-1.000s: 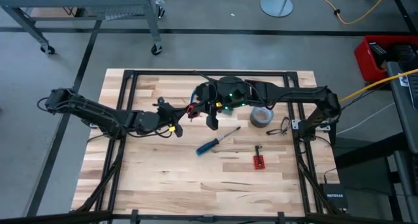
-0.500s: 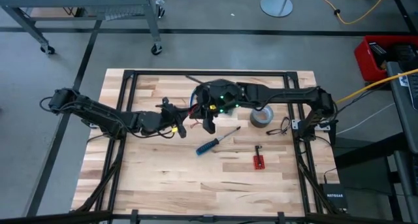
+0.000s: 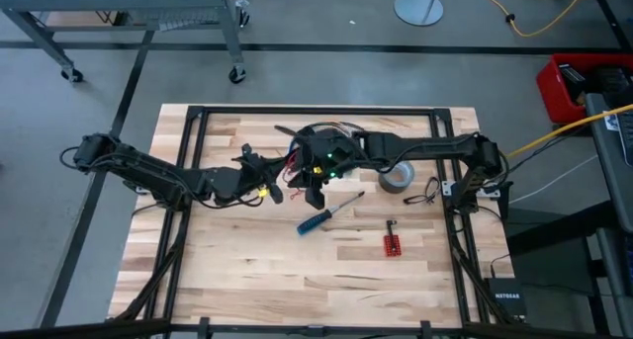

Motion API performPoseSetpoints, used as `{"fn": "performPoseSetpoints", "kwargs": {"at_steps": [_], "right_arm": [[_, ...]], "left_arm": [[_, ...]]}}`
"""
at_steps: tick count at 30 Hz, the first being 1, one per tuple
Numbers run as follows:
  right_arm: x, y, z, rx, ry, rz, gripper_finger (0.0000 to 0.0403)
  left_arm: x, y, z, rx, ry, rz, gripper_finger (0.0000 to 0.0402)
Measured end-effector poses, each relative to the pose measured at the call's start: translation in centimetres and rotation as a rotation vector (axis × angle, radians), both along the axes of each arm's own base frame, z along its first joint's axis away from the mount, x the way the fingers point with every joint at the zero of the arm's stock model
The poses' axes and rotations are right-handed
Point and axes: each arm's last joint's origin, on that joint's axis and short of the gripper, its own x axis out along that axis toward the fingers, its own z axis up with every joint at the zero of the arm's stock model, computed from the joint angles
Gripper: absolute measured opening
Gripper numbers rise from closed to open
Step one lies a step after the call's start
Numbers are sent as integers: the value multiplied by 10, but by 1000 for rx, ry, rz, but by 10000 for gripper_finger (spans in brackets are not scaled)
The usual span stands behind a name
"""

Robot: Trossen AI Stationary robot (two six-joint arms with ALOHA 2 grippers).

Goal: Coil cords
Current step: Coil the red wire onto the spool

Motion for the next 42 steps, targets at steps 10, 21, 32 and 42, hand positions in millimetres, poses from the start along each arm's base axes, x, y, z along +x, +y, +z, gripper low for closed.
{"fn": "performPoseSetpoints", "kwargs": {"at_steps": [10, 21, 32, 42], "right_arm": [[2, 7, -14, -79, 77, -43, 1], [-6, 0, -26, -265, 225, -178, 1], [-14, -6, -31, -456, 321, -279, 1], [-20, -8, -24, -550, 331, -298, 1]], "left_arm": [[-5, 1, 16, 43, -81, 6, 0], [-10, -1, 23, 43, -104, -11, 0], [-11, -11, 21, 56, -69, -56, 0], [-12, -13, 10, 25, 14, -67, 0]]}}
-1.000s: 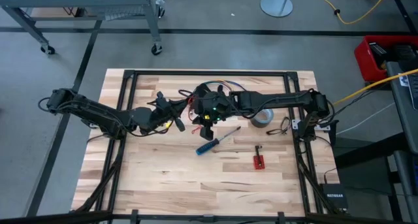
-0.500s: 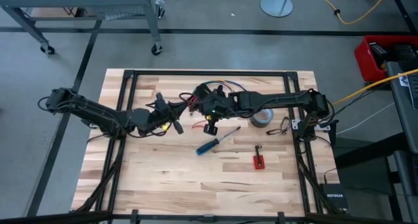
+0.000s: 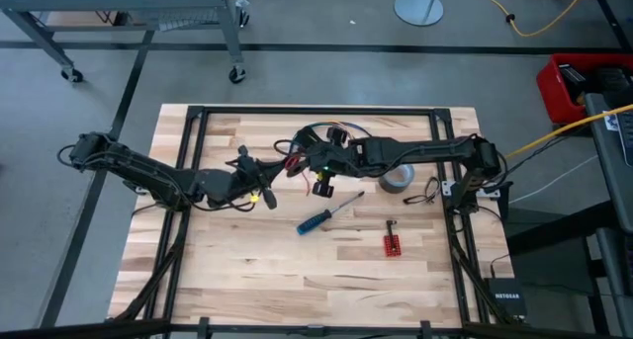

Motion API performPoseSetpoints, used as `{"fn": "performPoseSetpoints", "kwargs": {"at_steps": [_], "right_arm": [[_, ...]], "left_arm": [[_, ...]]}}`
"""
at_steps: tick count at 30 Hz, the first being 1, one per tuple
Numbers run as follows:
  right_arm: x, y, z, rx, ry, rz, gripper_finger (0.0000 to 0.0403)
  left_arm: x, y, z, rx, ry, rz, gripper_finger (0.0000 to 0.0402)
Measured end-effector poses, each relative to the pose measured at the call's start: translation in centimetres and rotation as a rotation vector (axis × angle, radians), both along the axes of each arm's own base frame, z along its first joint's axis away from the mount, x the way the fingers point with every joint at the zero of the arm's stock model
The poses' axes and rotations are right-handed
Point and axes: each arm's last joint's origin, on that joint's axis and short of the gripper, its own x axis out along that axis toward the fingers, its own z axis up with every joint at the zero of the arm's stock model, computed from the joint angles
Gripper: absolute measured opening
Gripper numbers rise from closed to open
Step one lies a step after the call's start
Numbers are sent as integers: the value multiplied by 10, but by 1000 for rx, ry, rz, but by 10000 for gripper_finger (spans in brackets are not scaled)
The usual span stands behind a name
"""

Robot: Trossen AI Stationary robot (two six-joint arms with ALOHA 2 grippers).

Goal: Coil cords
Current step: Coil the red wire onto the spool

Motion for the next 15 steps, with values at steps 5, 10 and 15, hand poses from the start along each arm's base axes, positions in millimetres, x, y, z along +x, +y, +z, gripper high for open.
{"fn": "performPoseSetpoints", "kwargs": {"at_steps": [5, 10, 15], "right_arm": [[-3, -1, 5, -16, -13, -11, 9], [-3, -1, 4, -11, -4, -7, 43], [-4, -1, 3, -12, 6, -9, 68]], "left_arm": [[0, 0, -3, -18, 20, 4, 0], [0, 0, -4, -17, 22, 2, 0], [0, 0, -4, -16, 25, 1, 0]]}}
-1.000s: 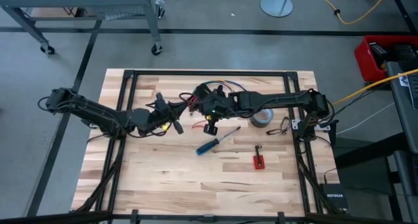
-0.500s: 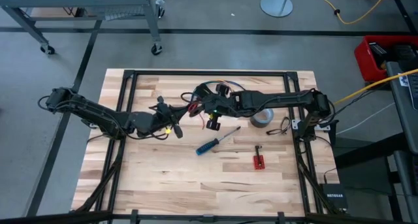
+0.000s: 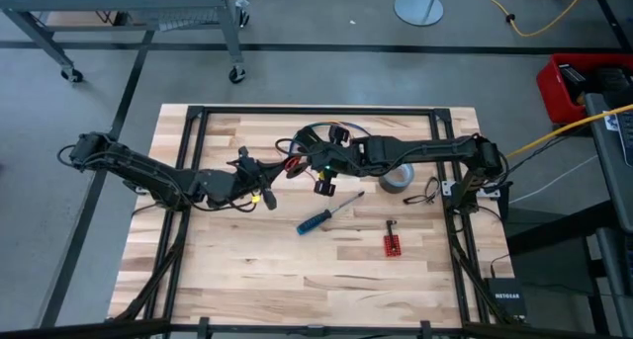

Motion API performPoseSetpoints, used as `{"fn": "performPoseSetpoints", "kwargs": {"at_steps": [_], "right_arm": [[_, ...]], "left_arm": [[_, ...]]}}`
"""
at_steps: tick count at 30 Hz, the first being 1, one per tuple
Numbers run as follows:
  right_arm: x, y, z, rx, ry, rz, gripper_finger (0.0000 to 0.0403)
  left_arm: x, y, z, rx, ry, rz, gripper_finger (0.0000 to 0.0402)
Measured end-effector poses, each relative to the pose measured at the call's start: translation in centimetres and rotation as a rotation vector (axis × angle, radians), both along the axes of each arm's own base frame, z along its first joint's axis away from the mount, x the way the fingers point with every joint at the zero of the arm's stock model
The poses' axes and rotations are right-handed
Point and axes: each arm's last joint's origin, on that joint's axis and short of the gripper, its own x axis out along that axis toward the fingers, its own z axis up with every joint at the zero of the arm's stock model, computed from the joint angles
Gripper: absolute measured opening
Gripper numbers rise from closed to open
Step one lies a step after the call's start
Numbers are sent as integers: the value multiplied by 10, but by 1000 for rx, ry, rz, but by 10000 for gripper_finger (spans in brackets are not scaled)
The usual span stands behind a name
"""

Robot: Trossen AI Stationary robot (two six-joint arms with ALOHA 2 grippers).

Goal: Coil cords
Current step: Coil the red wire onto the spool

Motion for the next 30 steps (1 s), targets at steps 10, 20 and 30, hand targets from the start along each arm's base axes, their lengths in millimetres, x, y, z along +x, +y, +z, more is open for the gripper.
{"fn": "performPoseSetpoints", "kwargs": {"at_steps": [10, 20, 30], "right_arm": [[-12, -4, -8, -6, 158, -11, 139], [-16, -6, -11, 89, 184, -21, 167], [-1, -1, -4, 224, 15, 91, 167]], "left_arm": [[-3, 1, 4, 23, 5, -2, 0], [-18, 4, 23, 38, -62, -1, 0], [-34, 8, 40, 76, -107, -1, 0]]}}
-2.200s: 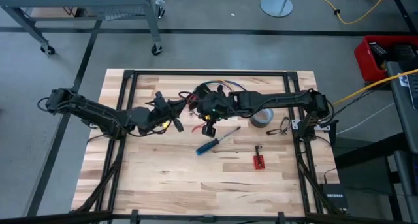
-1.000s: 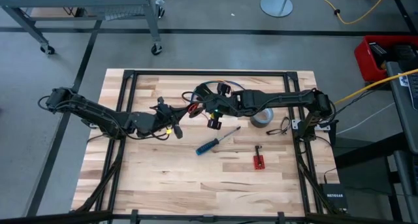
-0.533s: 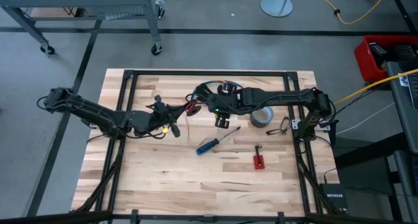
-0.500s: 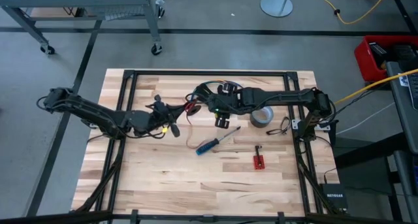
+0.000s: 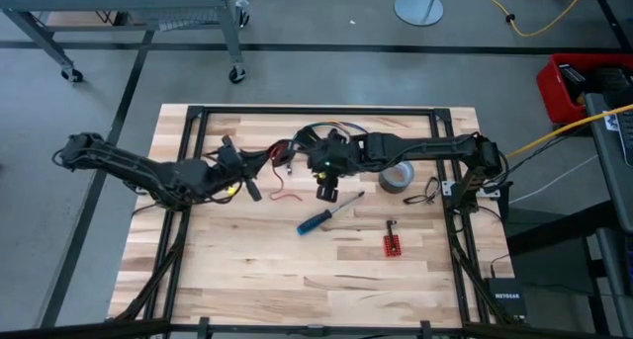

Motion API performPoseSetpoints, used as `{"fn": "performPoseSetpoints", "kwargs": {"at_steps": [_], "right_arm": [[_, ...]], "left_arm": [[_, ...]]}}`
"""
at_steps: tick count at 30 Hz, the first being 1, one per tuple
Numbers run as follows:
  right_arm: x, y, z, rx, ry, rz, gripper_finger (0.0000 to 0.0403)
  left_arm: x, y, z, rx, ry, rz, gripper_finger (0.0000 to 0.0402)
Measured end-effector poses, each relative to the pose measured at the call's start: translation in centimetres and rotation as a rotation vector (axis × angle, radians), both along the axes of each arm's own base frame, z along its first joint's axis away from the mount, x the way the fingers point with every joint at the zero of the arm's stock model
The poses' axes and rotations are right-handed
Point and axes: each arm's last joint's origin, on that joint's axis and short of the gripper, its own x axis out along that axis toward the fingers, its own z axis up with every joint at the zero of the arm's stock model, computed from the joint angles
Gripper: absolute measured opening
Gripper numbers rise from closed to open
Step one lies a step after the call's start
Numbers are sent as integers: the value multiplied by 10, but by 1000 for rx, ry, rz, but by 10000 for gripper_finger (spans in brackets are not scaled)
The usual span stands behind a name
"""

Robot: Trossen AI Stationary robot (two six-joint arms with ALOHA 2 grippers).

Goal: Coil cords
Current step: Coil the red wire onto the spool

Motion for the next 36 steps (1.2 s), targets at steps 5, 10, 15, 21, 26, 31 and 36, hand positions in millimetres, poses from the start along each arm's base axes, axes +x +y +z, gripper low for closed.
{"fn": "performPoseSetpoints", "kwargs": {"at_steps": [5, 10, 15, 21, 26, 31, 36], "right_arm": [[14, 1, 1, 23, -111, 47, 168], [33, 2, -16, 46, -150, 68, 168], [44, 2, -34, 50, -118, 66, 168], [43, 1, -31, 31, -129, 50, 168], [34, -3, -21, -101, -113, -28, 168], [16, -7, -7, -276, -37, -54, 168], [-11, -10, 15, -284, 14, -76, 168]], "left_arm": [[-3, 1, 3, 14, -4, 1, 0], [-6, 2, 6, 26, -14, 3, 0], [-15, 4, 13, 54, -26, 6, 0], [-30, 7, 24, 76, -57, 22, 0], [-36, 8, 24, 71, -43, 24, 0], [-36, 9, 21, 50, -22, 34, 0], [-36, 9, 21, 47, -26, 34, 0]]}}
